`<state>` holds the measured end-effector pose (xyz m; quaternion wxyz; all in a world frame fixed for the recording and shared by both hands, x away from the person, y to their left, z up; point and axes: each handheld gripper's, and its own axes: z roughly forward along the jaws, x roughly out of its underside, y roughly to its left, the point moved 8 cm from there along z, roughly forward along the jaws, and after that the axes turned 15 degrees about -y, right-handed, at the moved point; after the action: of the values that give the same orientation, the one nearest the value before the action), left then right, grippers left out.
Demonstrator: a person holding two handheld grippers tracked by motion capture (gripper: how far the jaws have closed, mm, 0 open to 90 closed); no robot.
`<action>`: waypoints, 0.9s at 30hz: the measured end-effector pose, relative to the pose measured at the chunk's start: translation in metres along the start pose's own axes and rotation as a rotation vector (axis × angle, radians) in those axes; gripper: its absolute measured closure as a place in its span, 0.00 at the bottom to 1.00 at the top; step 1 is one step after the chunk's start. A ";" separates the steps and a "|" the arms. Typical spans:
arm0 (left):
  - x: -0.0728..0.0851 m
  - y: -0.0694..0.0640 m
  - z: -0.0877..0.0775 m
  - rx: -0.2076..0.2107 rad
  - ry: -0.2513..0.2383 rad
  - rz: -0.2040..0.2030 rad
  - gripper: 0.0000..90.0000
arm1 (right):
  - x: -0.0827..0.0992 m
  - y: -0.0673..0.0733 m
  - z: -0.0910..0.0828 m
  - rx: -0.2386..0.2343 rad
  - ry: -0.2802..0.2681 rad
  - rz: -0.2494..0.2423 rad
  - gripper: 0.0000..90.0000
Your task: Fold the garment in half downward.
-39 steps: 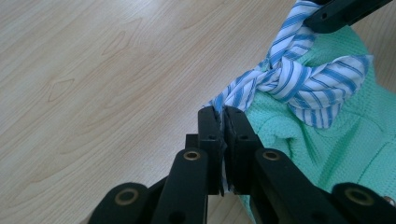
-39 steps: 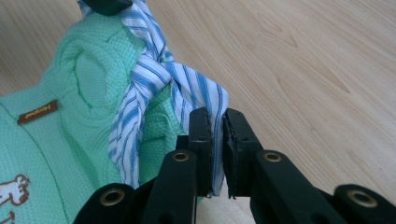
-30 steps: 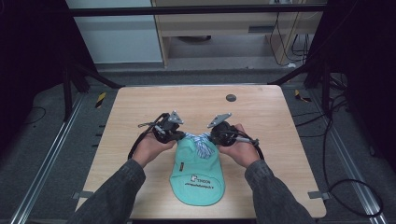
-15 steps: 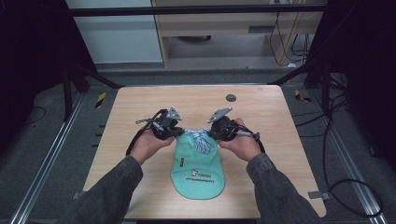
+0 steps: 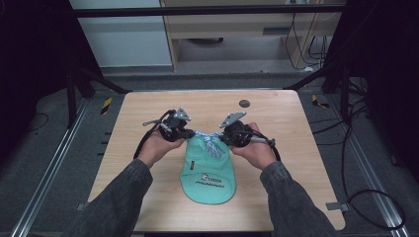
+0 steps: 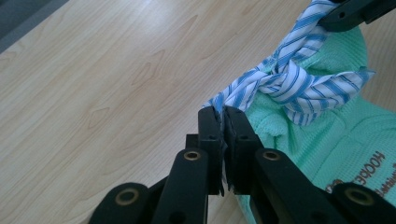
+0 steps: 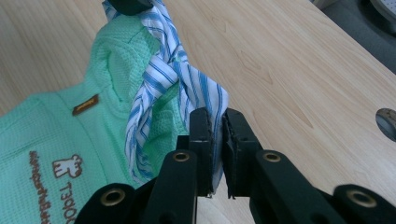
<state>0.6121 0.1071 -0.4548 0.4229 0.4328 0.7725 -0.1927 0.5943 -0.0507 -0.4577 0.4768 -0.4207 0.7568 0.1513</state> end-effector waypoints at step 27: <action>-0.015 -0.008 -0.001 -0.008 -0.007 0.069 0.96 | -0.003 -0.006 -0.014 0.015 -0.001 -0.020 0.92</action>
<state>0.6092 0.0960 -0.4424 0.4339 0.4566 0.7564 -0.1764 0.5916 -0.0619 -0.4471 0.4819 -0.4244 0.7535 0.1411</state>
